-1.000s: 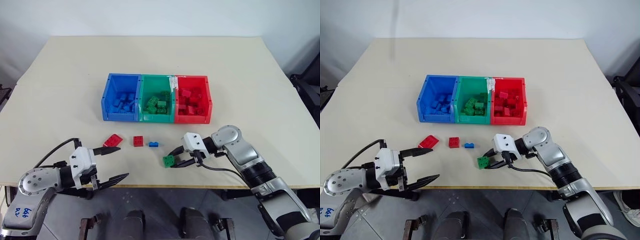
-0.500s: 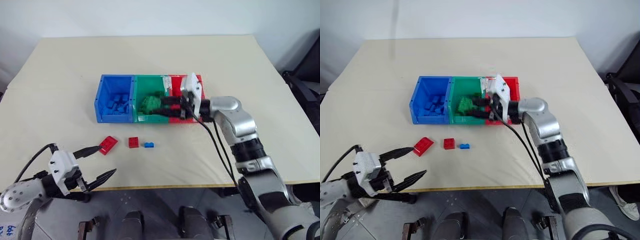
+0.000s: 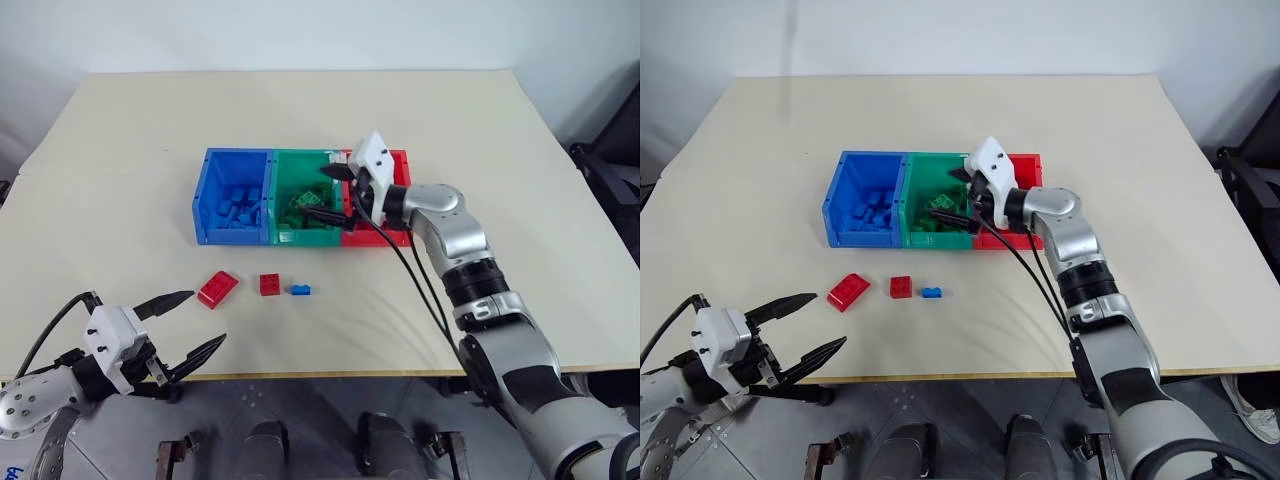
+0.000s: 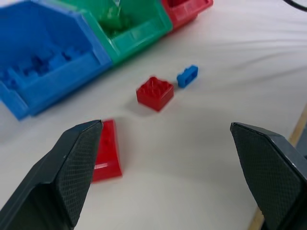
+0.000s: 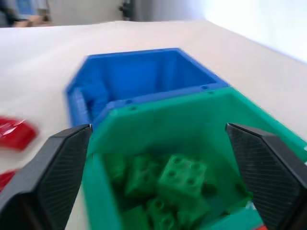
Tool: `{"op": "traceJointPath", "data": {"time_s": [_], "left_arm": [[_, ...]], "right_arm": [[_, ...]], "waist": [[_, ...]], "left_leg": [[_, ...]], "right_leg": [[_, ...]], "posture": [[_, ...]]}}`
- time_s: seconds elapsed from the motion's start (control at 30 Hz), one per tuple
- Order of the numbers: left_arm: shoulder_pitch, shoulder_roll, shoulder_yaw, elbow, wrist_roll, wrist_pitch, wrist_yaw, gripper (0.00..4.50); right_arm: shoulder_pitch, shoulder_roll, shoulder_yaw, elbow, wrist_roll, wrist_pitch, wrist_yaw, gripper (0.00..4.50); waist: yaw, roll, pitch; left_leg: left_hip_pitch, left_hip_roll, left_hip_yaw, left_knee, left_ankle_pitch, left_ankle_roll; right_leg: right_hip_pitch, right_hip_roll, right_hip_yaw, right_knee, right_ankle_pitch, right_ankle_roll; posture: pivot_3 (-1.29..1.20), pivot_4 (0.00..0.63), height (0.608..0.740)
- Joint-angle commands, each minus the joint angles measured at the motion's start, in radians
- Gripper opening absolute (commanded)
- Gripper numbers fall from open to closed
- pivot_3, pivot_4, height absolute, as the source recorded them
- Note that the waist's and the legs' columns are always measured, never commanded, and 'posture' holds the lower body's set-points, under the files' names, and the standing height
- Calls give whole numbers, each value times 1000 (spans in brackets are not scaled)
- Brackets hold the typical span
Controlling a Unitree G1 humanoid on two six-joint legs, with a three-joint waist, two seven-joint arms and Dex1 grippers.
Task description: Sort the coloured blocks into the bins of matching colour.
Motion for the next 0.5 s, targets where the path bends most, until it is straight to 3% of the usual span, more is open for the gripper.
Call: {"op": "traceJointPath", "data": {"time_s": [0.03, 0.23, 0.37, 0.5], "left_arm": [[-86, 24, -51, 12, -16, 20, -19, 4500], [-267, 49, -178, 93, 1, 37, -89, 4500], [-348, 51, -231, 149, 27, 12, -123, 4500], [-388, 61, -242, 220, 64, -25, -146, 4500]], "right_arm": [[157, -122, -41, -209, 93, -33, 181, 4478], [459, -380, -137, -341, 118, -101, 293, 4478], [564, -456, -206, -344, 128, -135, 289, 4478], [612, -455, -240, -365, 146, -156, 267, 4478]], "waist": [[10, 0, 0], [20, 1, 0], [0, 1, 0], [-4, 1, 0]], "left_leg": [[0, 0, 0, 0, 0, 0], [1, 0, 4, 2, -2, 3], [3, 2, 6, 1, -2, 2], [3, 2, 6, 1, -2, 2]], "right_leg": [[0, 0, 0, 0, 0, 0], [2, 0, 1, -3, 1, 2], [2, 1, 3, -2, 1, 1], [2, 1, 3, -2, 1, 1]], "posture": [[0, 150, 740], [0, 150, 740], [0, 150, 740], [0, 150, 740]]}}
